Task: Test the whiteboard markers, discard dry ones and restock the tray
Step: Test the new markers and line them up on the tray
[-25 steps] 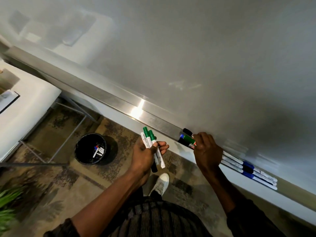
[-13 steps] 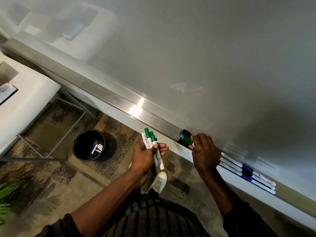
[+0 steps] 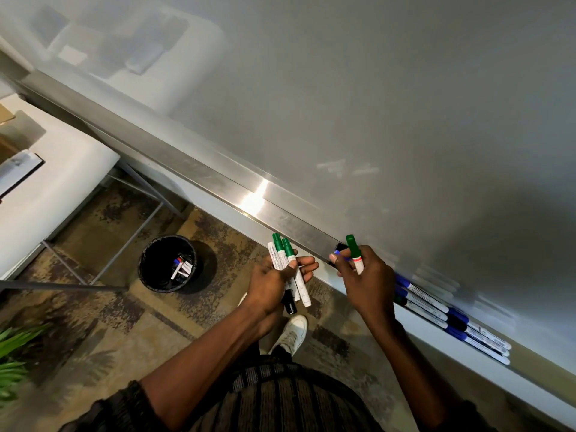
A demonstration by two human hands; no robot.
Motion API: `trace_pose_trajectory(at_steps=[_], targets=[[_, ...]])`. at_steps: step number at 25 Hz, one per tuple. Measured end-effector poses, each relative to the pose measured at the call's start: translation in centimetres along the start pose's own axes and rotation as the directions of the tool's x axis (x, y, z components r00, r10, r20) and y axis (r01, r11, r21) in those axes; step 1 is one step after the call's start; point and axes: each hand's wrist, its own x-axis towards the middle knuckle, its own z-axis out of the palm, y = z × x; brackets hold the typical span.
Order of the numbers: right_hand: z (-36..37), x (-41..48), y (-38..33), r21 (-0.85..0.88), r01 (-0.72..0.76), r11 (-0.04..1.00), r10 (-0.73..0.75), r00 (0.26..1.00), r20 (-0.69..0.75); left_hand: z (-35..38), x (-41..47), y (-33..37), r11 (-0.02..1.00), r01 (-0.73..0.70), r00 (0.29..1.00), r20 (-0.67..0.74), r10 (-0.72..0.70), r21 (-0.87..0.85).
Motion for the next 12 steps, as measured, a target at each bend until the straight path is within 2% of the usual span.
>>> trace_pose_trajectory(at_steps=[1,2,6,9,12], targets=[[0.1,-0.3,-0.8,0.143,-0.078,0.987,0.069,0.995,0.07,0.1,0.0,0.0,1.0,0.007,1.0,0.002,-0.007,-0.021],[0.4,-0.5,-1.3,0.206,-0.115,0.972,0.093,0.989,0.113,0.3,0.1,0.1,0.999,0.017,1.0,0.007,-0.017,-0.046],[1.3,-1.2,-2.4,0.245,-0.123,0.962,0.063,0.969,0.24,0.4,-0.1,0.6,0.985,0.061,0.998,0.033,-0.056,-0.16],[1.6,-1.5,-2.5,0.255,-0.067,0.965,-0.007,0.96,0.279,0.5,-0.4,0.9,0.971,0.086,0.995,0.073,-0.071,-0.223],[1.8,-2.1,-2.8,0.221,-0.058,0.974,-0.014,0.951,0.309,0.6,-1.0,1.1,0.963,0.102,0.992,0.102,-0.078,-0.251]])
